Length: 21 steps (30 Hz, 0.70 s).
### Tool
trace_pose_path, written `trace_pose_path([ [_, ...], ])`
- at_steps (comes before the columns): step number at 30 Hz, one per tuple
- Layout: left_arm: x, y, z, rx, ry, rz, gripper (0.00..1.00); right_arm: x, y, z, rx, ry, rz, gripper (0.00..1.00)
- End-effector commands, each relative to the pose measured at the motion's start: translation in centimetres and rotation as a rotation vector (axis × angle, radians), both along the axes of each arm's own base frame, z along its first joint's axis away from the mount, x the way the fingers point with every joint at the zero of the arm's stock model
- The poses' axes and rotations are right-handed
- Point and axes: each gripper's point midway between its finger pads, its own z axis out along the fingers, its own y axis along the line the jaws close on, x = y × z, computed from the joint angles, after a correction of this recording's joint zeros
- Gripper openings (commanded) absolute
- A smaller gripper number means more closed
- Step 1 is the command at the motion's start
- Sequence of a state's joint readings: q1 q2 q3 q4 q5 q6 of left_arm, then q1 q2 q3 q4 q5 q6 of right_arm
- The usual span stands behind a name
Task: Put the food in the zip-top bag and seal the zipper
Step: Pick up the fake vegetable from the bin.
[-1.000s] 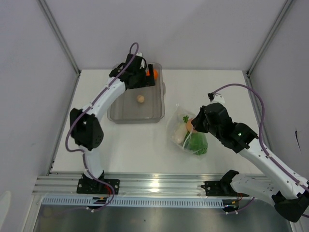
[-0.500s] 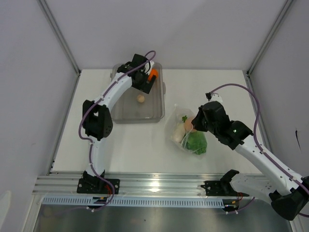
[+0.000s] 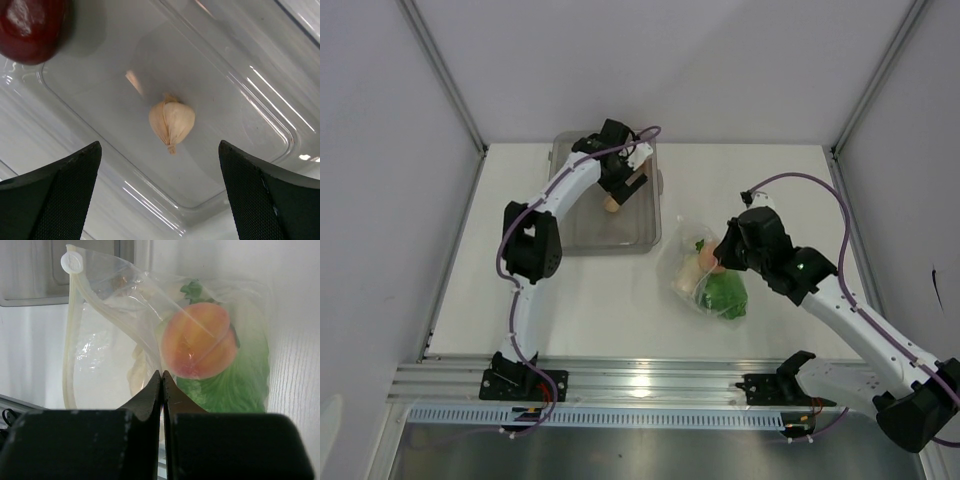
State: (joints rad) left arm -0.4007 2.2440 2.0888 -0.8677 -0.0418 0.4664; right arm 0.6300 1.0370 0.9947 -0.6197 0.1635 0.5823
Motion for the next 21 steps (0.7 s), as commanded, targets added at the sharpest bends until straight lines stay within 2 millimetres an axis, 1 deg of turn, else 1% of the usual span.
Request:
trace_pose_path([
  [1,1.0,-0.6,0.6,-0.024,-0.008,-0.027,0.99,0.5,0.1,0.4,-0.002,-0.028,0.020,0.00],
  [2,1.0,-0.7,0.4,-0.028,0.000,-0.017,1.00,0.6,-0.1,0.3,-0.003,-0.027,0.016,0.00],
  [3,1.0,-1.2,0.7,-0.065,0.008,-0.023,0.98,0.6,-0.1,0.3,-0.004,-0.028,0.018,0.00],
  [4,0.5,-1.4,0.3,-0.082,0.038,-0.011,0.98,0.6,-0.2,0.3,-0.005,-0.027,0.017,0.00],
  [6,0.1,-2.1,0.1,-0.117,0.075,-0.015,0.97,0.6,-0.4,0.2,-0.002,-0.029,0.013,0.00],
  [8,-0.1,-2.1,-0.4,-0.123,0.102,0.022,0.96,0.6,-0.3,0.2,0.006,-0.029,0.015,0.00],
  [9,0.0,-2.1,-0.4,-0.138,0.105,0.071,0.96,0.6,-0.3,0.0,0.008,-0.025,0.014,0.00],
  [11,-0.2,-2.4,-0.4,-0.177,0.125,0.108,0.96,0.6,-0.1,0.0,0.017,-0.027,0.015,0.00],
  [13,-0.4,-2.8,-0.4,-0.250,0.157,0.176,0.96,0.5,0.0,-0.1,0.023,-0.020,0.020,0.00],
  [14,-0.6,-3.3,-0.3,-0.299,0.177,0.184,0.96,0.5,0.0,-0.2,0.024,-0.020,0.019,0.00],
  [18,0.0,-3.1,-0.6,-0.403,0.219,0.375,1.00,0.4,0.0,0.0,0.028,-0.022,0.018,0.00],
  [21,0.3,-2.6,-1.0,-0.415,0.227,0.455,1.00,0.3,-0.2,0.1,0.028,-0.026,0.017,0.00],
])
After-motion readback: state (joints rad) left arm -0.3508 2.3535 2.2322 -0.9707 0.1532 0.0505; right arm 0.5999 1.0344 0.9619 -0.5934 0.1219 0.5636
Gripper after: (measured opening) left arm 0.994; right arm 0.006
